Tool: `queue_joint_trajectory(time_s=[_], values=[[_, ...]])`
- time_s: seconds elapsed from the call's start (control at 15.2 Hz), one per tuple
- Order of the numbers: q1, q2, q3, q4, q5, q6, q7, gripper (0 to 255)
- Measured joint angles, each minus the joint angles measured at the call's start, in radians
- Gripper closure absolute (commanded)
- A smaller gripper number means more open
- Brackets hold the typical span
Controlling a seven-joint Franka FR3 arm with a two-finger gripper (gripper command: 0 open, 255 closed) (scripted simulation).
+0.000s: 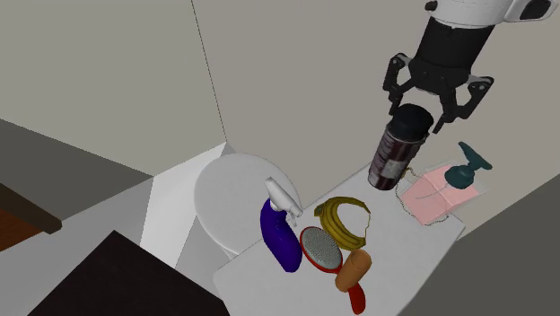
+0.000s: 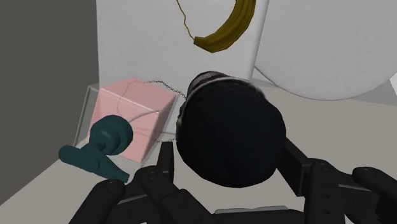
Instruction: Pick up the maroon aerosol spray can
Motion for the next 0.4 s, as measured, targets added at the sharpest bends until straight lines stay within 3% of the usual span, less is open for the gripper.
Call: queue_joint_trajectory(time_s=[0.4], values=[[-0.001, -0.014, -0.002, 0.055, -0.003, -0.068, -0.001, 255]])
